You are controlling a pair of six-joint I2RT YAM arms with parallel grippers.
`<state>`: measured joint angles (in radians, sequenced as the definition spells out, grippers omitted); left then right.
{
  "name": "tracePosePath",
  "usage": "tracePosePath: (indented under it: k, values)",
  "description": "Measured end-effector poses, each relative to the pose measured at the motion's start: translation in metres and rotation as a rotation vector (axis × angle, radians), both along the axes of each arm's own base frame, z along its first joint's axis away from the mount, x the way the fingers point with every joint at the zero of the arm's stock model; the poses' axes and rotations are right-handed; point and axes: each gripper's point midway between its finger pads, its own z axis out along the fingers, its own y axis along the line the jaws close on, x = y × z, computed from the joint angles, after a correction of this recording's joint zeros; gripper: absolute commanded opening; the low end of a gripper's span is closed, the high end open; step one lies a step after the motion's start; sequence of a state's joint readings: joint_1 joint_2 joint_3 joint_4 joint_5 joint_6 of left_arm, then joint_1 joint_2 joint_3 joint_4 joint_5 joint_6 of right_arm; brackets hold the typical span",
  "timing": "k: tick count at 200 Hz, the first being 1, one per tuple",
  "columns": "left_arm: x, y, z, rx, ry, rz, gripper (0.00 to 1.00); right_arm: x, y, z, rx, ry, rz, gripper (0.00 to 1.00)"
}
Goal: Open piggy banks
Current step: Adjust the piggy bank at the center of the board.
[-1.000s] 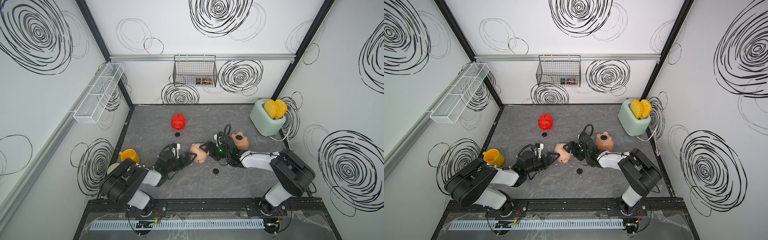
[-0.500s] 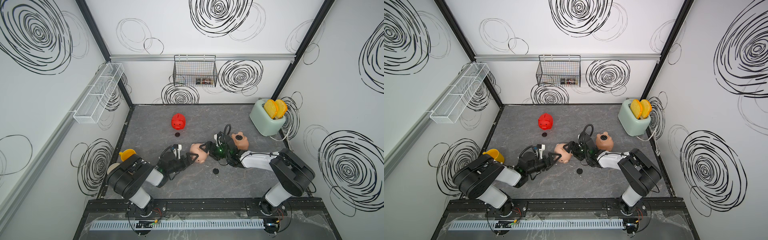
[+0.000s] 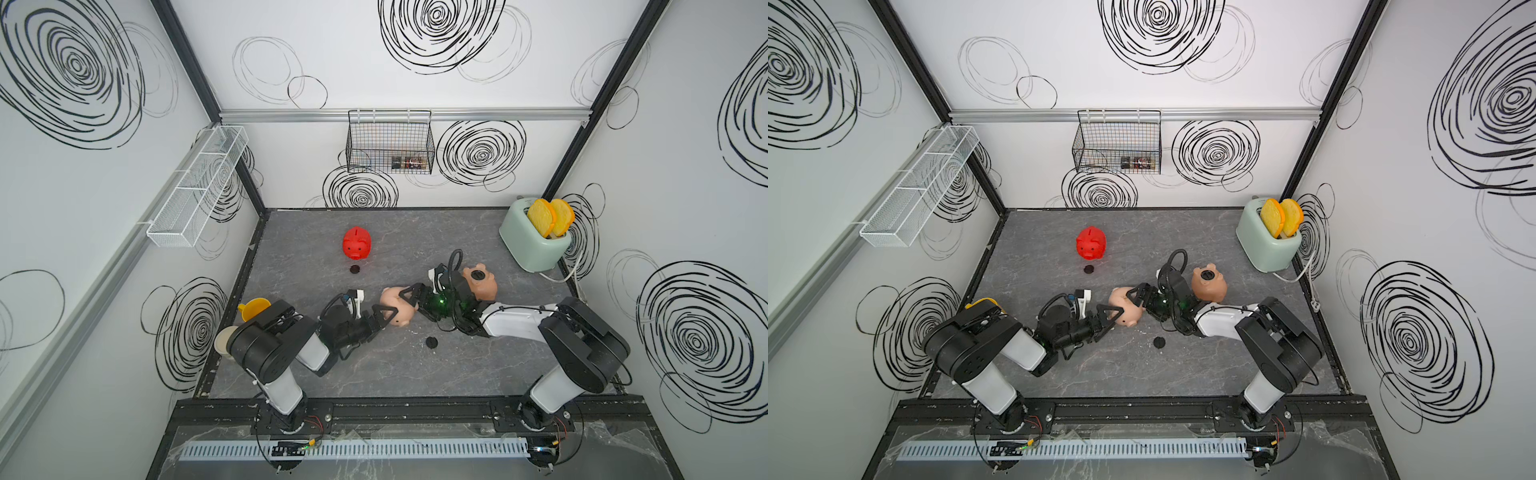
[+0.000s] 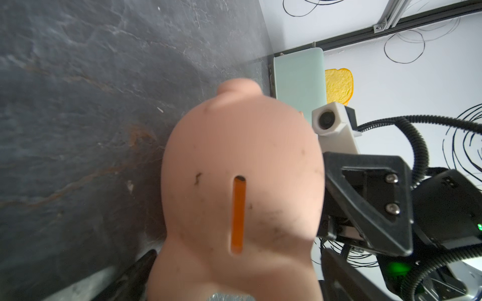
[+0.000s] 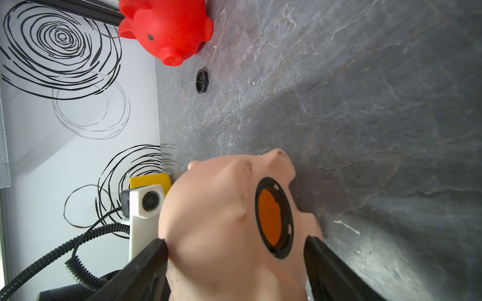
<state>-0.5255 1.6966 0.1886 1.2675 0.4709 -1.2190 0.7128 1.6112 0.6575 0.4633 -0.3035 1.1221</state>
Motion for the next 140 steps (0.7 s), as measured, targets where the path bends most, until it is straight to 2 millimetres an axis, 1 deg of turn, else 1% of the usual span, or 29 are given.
tracePosePath:
  k: [67,103,113,140]
  values:
    - [-0.0008,0.0005,-0.0016,0.008,0.003,-0.002,0.85,0.0003,0.0009,-0.0003,0.004,-0.002,0.002,0.85]
    - [-0.001,0.0004,-0.0014,0.007,0.002,-0.003,0.84,0.0005,0.0011,-0.0004,0.004,-0.003,0.003,0.85]
    - [-0.0009,0.0005,-0.0015,0.008,0.003,-0.002,0.84,0.0005,0.0011,-0.0002,0.003,-0.004,0.004,0.86]
    - [-0.0018,0.0024,-0.001,0.022,0.007,-0.002,0.82,0.002,0.0014,0.0003,-0.029,-0.007,0.019,0.95]
